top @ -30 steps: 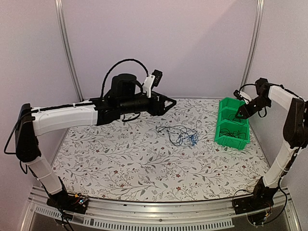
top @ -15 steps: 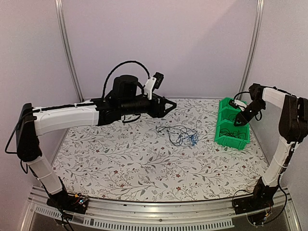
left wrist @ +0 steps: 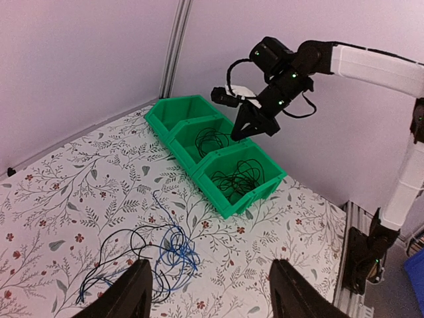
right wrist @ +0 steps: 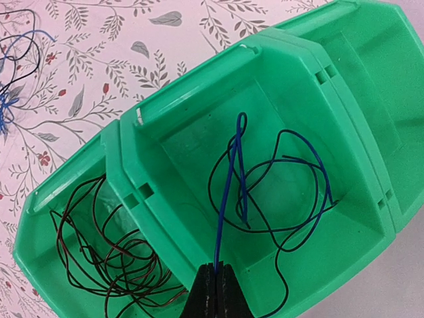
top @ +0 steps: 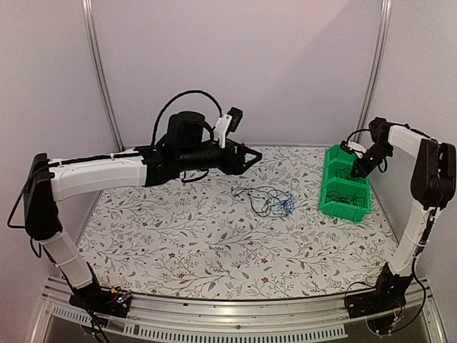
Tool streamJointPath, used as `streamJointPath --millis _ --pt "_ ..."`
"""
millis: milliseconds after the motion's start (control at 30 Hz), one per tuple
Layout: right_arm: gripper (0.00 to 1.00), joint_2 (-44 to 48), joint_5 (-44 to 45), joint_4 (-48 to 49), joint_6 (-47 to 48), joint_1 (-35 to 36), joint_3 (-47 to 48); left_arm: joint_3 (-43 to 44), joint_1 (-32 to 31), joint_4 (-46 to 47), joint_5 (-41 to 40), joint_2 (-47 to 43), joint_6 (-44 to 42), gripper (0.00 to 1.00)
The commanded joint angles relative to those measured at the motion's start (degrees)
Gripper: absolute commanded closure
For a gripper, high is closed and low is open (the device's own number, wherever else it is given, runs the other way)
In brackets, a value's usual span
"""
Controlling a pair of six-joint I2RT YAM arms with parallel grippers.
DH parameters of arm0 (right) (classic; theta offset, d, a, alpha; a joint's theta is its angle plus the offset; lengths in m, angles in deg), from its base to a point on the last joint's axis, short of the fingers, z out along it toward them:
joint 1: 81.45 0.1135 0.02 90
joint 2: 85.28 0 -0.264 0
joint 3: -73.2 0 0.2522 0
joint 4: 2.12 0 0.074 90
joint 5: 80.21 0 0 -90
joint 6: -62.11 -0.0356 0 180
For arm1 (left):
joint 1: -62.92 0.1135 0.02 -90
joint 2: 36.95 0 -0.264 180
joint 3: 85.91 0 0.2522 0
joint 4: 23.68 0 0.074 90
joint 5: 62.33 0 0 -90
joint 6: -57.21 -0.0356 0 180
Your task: Untangle the cables
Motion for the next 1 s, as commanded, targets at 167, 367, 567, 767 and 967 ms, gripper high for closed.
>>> streamJointPath --millis 167,367,567,767,967 --pt "1.0 -11.87 4.57 2.78 -3.35 0.35 8.65 1.24 1.1 0.62 0.45 1.78 -0.03 0.37" --pt "0.9 -10.53 2.77 0.33 -5.36 0.35 10.69 2.43 1.3 -2.21 -2.35 3.52 1.84 0.38" --pt "0.63 -3.66 3.0 -1.24 -7.65 1.24 10.59 6.64 2.98 -14.43 -9.02 9.23 10.33 0.5" --pt "0.59 1.44 0.2 1.22 -6.87 8.3 8.79 6.63 4.98 -16.54 -8.88 12.5 15.93 0.52" --pt "0.59 1.78 -8.31 2.33 -6.67 16.31 8.97 11.98 8.25 -21.96 -7.01 19.44 18.16 0.58"
